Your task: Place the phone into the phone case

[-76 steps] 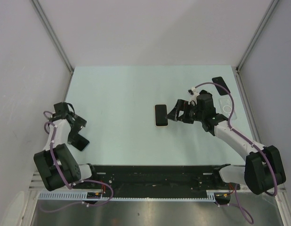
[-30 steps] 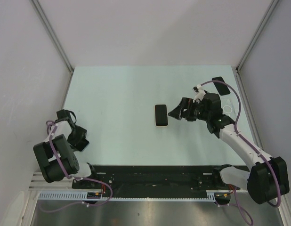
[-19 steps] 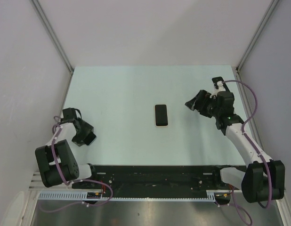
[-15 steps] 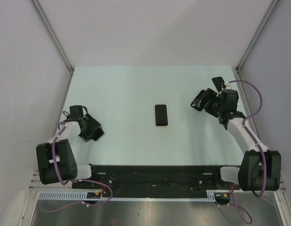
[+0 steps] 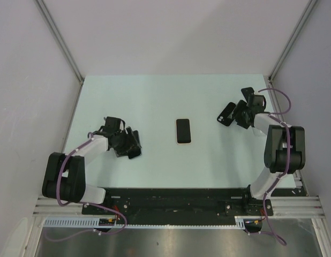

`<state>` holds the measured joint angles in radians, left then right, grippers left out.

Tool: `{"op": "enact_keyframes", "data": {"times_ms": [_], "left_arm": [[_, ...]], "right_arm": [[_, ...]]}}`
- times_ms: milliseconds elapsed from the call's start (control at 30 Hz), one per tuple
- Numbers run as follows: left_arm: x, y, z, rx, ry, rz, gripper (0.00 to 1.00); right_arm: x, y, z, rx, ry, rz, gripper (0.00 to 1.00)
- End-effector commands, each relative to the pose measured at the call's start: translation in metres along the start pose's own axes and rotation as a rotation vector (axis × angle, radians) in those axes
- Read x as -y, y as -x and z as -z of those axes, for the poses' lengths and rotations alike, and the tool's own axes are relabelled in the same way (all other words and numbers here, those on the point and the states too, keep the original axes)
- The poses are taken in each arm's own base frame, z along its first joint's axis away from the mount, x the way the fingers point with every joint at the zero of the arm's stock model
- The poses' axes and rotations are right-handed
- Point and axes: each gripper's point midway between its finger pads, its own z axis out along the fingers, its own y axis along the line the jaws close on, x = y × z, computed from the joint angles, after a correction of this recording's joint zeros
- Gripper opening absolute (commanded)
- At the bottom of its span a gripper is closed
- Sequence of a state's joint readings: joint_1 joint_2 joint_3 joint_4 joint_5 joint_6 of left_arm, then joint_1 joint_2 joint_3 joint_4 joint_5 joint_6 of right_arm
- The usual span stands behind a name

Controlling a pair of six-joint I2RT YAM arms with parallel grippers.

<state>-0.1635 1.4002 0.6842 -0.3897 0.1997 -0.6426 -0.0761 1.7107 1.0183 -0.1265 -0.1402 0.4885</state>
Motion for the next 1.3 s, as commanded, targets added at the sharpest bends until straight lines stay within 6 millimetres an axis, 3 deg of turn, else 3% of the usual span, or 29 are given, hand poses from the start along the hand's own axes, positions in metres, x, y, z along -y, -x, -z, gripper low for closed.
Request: {"op": "enact_keyframes", "data": {"times_ms": [0,200,433,500,533,667,833,867,1000,1133,1233,1267], "left_arm": [[-0.005,-0.036,-0.002,-0.110,0.022,-0.064,0.63],[0.002,-0.043,-0.003,-0.121,0.011,-0.105,0.63],[0.007,-0.044,-0.001,-0.123,-0.011,-0.117,0.63],[0.008,-0.045,0.001,-0.126,-0.018,-0.117,0.63],[0.008,-0.046,0.001,-0.127,-0.022,-0.118,0.63],[0.010,-0.046,0.003,-0.124,-0.032,-0.121,0.63],[0.011,-0.048,0.004,-0.134,-0.042,-0.119,0.63],[0.011,-0.049,0.004,-0.135,-0.043,-0.119,0.63],[0.014,-0.050,0.005,-0.138,-0.057,-0.120,0.62],[0.017,-0.054,0.004,-0.157,-0.083,-0.116,0.62],[0.019,-0.057,0.006,-0.165,-0.100,-0.113,0.62],[0.021,-0.056,0.008,-0.161,-0.109,-0.114,0.62]], "right_arm": [[0.007,0.021,-0.019,0.051,-0.069,0.038,0.63],[0.014,0.016,-0.037,0.025,-0.122,0.079,0.56],[0.009,0.007,-0.056,-0.025,-0.133,0.136,0.47],[0.007,0.008,-0.056,-0.032,-0.133,0.157,0.40],[0.007,0.008,-0.058,-0.038,-0.135,0.168,0.30],[0.010,0.016,-0.052,-0.021,-0.181,0.258,0.05],[0.000,0.031,-0.026,0.005,-0.164,0.339,0.00],[-0.021,0.030,-0.015,0.016,-0.109,0.368,0.00],[-0.055,0.029,0.014,0.033,-0.024,0.447,0.00],[-0.081,0.010,0.039,-0.006,0.048,0.462,0.00],[-0.106,-0.017,0.054,-0.031,0.124,0.493,0.00],[-0.113,-0.038,0.057,-0.058,0.145,0.509,0.00]]}}
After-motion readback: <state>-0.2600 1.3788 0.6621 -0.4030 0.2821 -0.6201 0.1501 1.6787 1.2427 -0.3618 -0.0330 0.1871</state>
